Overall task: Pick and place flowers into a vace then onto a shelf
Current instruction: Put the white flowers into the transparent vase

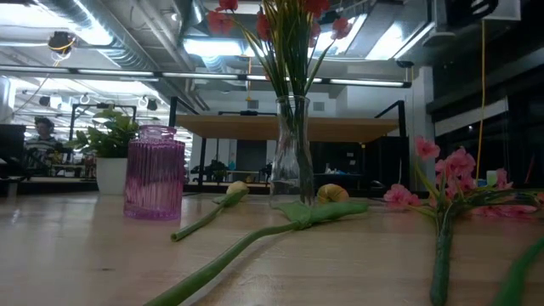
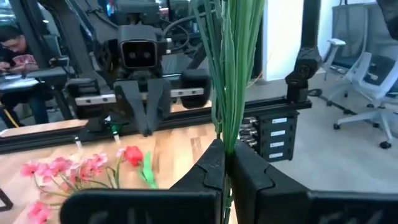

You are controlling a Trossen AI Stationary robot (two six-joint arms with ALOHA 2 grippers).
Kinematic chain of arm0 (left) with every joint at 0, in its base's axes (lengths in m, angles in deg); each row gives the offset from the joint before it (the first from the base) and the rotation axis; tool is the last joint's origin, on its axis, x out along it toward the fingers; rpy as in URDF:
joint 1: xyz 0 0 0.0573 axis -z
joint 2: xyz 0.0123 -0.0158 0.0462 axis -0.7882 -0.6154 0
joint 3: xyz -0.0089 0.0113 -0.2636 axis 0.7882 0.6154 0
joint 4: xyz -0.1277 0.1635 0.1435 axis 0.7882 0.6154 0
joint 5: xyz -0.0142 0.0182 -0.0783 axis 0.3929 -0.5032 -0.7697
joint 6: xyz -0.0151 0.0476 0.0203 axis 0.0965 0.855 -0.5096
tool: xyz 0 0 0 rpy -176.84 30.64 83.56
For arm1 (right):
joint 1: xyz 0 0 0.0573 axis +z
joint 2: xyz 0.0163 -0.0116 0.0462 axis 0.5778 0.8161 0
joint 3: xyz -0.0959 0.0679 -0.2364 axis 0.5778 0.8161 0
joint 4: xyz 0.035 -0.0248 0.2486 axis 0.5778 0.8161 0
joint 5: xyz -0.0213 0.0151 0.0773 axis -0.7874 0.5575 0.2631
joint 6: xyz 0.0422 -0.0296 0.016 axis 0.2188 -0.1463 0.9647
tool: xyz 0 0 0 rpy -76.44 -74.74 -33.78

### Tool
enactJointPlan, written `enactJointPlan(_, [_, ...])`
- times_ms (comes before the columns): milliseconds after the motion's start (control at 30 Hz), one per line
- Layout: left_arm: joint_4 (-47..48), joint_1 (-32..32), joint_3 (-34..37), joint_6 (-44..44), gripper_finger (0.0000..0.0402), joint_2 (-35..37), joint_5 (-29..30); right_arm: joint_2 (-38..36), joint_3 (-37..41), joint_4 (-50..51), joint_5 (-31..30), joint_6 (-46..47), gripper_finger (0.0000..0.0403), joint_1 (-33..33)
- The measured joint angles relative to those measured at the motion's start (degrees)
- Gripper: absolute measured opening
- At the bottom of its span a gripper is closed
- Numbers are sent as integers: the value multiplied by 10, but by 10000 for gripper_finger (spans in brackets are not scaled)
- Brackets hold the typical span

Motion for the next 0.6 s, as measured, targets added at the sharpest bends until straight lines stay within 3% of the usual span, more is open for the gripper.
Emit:
enactJointPlan(200, [-40, -44, 0, 12, 4, -19, -80, 75, -2, -128, -1, -17, 8, -18])
enactJointPlan(367, [-42, -74, 0, 6, 4, -19, -106, 106, -42, -135, 1, -76, 6, -17])
enactJointPlan(600, [-54, -96, 0, 15, 4, -19, -145, 111, -93, -110, 1, -91, 17, -18])
